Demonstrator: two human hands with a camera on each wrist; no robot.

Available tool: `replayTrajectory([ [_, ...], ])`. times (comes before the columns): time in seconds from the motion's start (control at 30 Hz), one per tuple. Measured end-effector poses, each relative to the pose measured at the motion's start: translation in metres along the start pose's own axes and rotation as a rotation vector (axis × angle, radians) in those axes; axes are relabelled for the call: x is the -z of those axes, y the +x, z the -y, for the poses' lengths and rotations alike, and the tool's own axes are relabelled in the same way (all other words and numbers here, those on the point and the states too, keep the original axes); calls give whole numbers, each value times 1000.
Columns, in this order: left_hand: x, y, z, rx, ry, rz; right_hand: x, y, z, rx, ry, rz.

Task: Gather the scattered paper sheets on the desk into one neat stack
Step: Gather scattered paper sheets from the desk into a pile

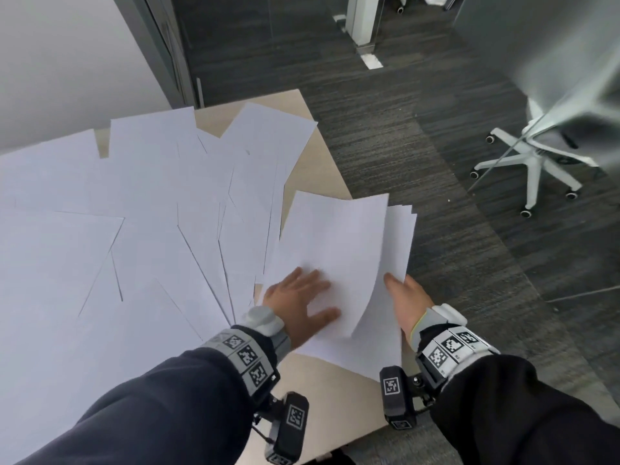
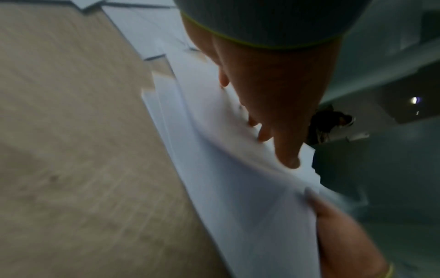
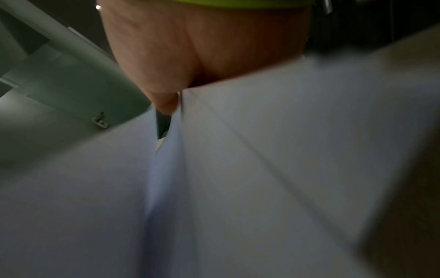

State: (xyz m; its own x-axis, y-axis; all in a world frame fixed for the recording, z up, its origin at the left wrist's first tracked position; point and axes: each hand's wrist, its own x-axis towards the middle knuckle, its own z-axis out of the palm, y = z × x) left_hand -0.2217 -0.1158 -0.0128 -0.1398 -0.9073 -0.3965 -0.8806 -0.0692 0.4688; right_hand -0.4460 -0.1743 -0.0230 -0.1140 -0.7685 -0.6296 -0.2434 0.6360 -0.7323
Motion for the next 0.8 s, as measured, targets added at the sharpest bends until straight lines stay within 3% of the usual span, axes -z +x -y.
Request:
replayTrajectory([
  [0.1,-20,-1,-2,-70,141,116,-7,-4,-3,-12,-8,7],
  [0.3,-24,-11,-2,-95,19,69,-5,-7,-14,42,-11,36],
  [0.4,-4,-12,9,5,-168,-103,4,-13,-7,93,-36,50],
  [0.47,17,-11,15,152,-334,-239,7,-20,0,124,-3,61],
  [0.57,56,-11,14,330,-772,-317,9,-33,14,189,90,131],
  [0.67,82,-9,16,283,-1143,-273,7,-45,31,268,151,205],
  [0.8,98,-14,13,154,-1284,-396,1,-53,54,346,184,238],
])
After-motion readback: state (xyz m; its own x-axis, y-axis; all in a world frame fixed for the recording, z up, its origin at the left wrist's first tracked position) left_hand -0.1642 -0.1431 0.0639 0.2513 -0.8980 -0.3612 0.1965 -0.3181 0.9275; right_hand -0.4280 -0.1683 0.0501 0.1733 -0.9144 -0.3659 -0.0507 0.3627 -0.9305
